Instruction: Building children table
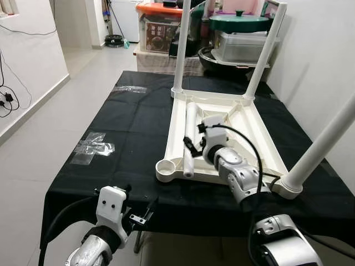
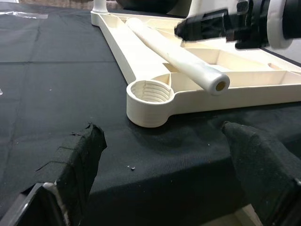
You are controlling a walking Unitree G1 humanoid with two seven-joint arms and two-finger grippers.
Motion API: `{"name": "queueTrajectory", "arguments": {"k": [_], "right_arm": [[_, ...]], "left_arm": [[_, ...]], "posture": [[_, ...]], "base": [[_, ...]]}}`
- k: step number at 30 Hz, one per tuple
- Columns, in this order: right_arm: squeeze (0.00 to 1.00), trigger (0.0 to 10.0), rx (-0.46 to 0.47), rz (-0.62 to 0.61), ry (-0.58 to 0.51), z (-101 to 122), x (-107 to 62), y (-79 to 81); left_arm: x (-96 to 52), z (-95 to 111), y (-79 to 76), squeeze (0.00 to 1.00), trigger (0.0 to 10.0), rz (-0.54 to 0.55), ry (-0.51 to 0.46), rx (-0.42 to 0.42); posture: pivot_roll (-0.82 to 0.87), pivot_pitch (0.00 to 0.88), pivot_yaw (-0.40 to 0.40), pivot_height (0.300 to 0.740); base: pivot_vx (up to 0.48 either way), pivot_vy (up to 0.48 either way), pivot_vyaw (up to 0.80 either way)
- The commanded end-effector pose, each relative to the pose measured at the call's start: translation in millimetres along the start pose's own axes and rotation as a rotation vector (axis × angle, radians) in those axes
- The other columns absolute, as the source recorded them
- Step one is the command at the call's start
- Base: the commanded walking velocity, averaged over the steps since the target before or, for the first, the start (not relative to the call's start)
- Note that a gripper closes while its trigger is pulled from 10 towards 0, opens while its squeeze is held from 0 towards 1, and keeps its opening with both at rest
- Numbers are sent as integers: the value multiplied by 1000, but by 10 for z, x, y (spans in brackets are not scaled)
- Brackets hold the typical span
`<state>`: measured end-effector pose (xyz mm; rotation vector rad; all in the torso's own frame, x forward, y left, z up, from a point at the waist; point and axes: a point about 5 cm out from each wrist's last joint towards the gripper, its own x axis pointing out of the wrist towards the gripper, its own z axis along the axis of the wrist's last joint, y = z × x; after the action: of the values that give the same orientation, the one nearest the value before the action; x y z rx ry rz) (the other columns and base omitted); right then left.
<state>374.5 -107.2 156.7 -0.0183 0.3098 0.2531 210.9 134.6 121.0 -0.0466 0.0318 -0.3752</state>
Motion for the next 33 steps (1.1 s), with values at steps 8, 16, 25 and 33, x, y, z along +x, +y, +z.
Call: {"name": "queueTrajectory", "arguments": {"k": [8, 16, 25, 33], "right_arm": [[0, 10000, 129, 116, 194, -192, -66, 192], [0, 10000, 166, 143, 404, -487, -157, 433], [0, 0, 229, -2, 397, -528, -103, 277], [0, 0, 258, -47, 394, -497, -141, 225]], "left_arm": [[50, -19, -39, 0, 10000, -7, 7, -13], [68, -25, -48, 0, 10000, -5, 9, -16], [76, -28, -53, 0, 10000, -3, 10, -15], [82, -45, -52, 0, 10000, -9, 17, -11]], "posture": [[52, 0, -110, 740], [52, 0, -129, 740], [53, 0, -129, 740], [55, 0, -126, 740]], "base": [[0, 0, 0], [0, 0, 0], [0, 0, 0], [0, 0, 0]]}}
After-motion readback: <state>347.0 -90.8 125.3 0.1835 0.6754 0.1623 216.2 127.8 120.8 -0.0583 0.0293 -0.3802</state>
